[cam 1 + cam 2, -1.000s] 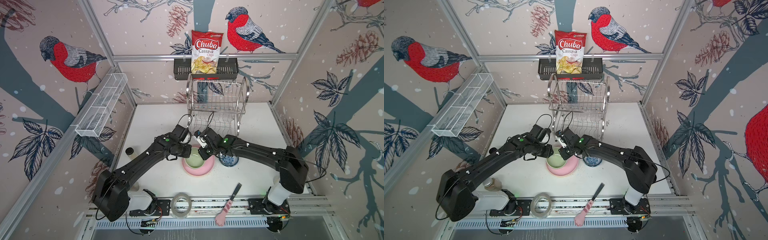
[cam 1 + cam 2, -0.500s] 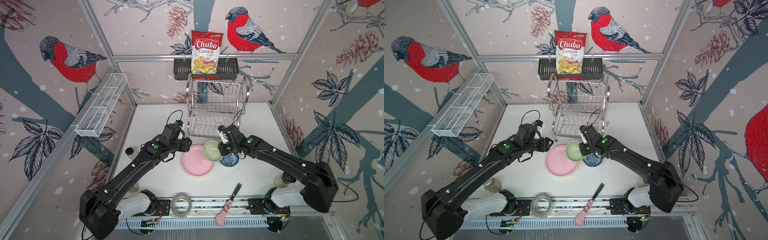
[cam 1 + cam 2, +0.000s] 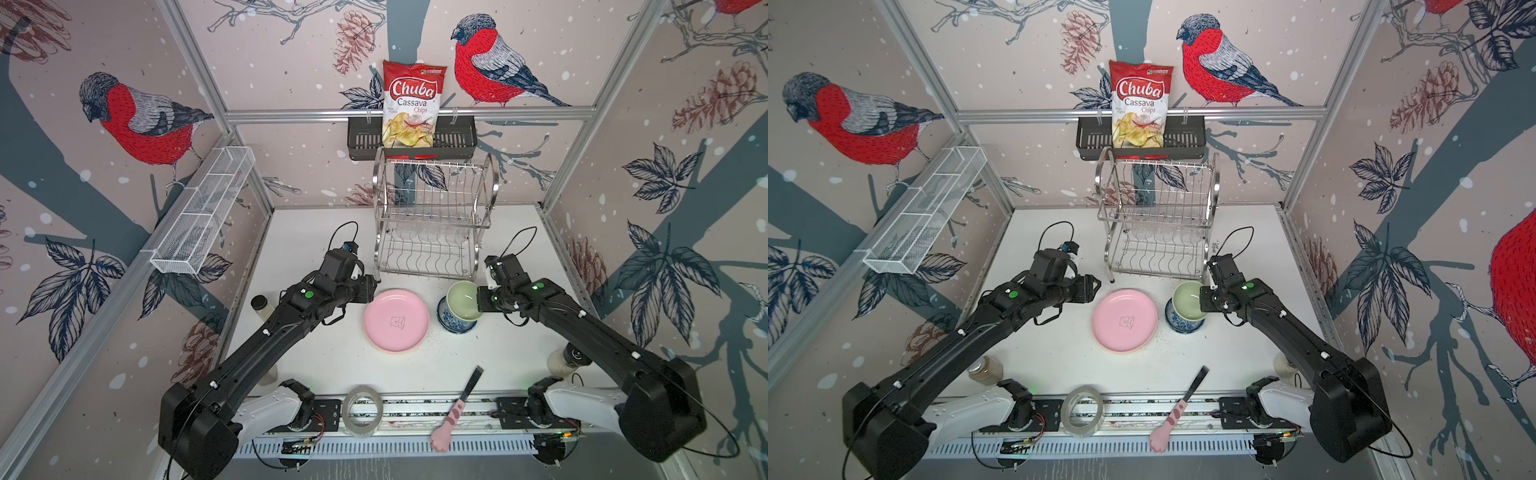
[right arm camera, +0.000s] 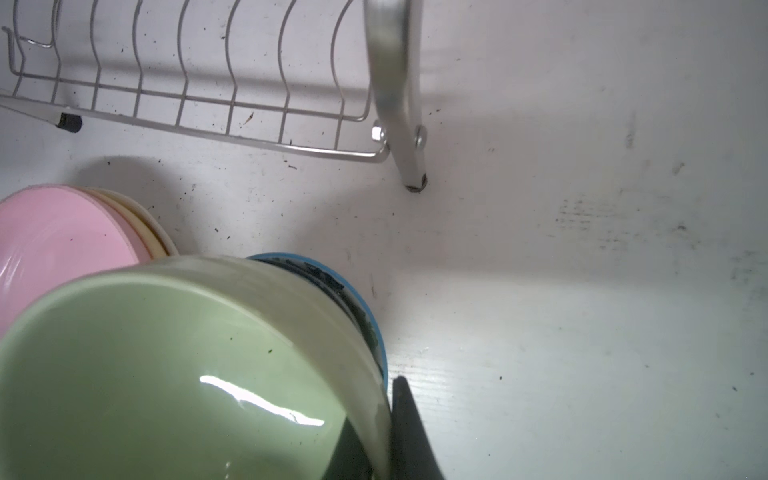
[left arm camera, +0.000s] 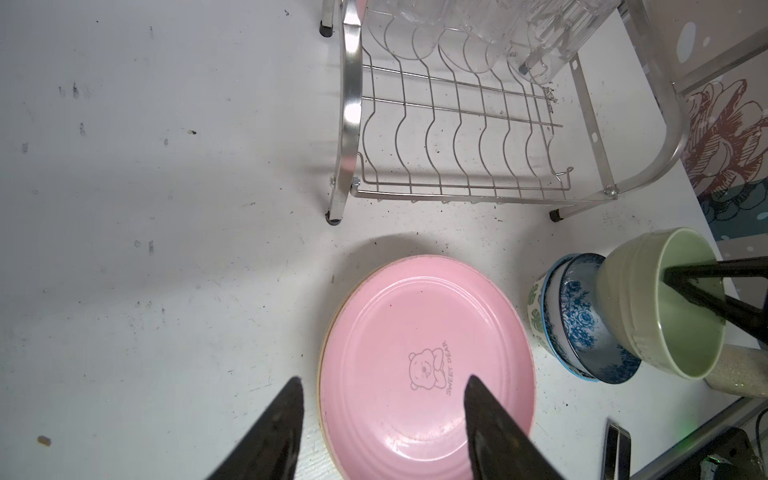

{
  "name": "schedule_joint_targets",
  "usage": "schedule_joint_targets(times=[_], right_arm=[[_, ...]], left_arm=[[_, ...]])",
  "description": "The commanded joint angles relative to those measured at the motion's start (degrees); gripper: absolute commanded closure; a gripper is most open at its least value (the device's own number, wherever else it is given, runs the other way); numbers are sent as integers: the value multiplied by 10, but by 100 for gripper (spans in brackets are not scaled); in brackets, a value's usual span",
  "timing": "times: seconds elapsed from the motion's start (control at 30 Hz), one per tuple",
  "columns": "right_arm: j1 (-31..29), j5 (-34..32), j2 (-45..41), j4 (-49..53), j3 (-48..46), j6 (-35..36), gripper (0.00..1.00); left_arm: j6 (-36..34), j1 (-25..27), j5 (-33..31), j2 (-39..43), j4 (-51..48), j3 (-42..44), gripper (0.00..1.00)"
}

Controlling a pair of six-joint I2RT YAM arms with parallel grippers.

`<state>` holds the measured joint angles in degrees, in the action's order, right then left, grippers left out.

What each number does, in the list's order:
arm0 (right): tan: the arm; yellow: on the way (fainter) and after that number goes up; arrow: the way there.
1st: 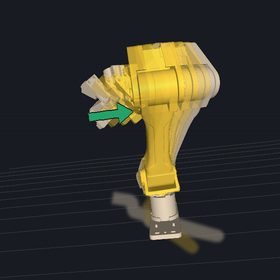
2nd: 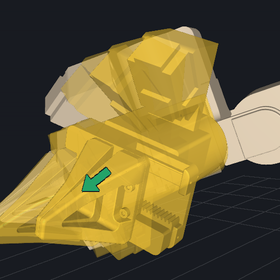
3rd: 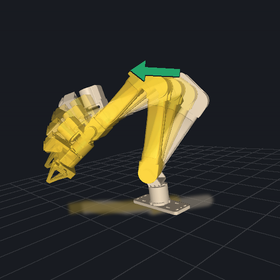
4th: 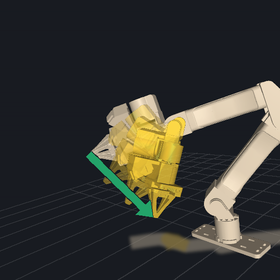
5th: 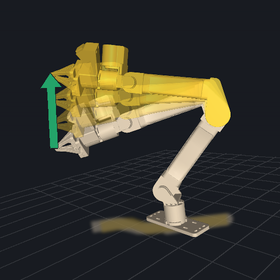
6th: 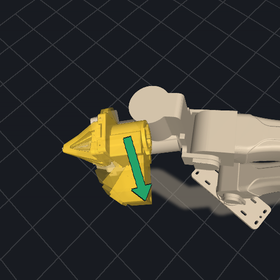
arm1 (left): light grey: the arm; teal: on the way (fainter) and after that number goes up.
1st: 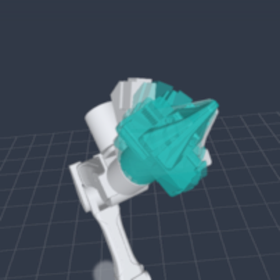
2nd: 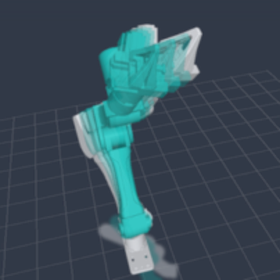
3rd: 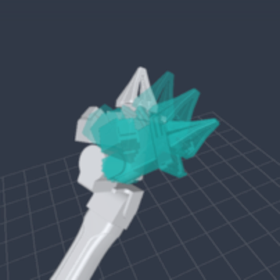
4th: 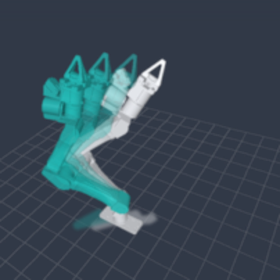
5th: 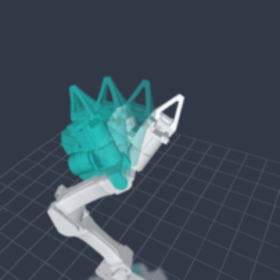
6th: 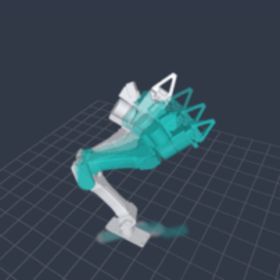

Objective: Unload the mixed dishes from the dish rack
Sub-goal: 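Lower the pale green bowl into the blue floral bowl and release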

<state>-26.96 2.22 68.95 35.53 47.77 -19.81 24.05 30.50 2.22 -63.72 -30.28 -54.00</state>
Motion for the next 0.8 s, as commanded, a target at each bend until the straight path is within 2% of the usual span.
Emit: schedule_joint_targets(times=[0.0, 0.67, 0.77], right_arm=[[-3, 28, 6, -28, -3, -4, 100], [-38, -5, 53, -31, -11, -9, 100], [-39, -10, 55, -28, -9, -10, 96]], left_arm=[[2, -4, 10, 1, 16, 3, 38], [11, -17, 27, -5, 23, 6, 36], [11, -17, 27, -5, 23, 7, 36]])
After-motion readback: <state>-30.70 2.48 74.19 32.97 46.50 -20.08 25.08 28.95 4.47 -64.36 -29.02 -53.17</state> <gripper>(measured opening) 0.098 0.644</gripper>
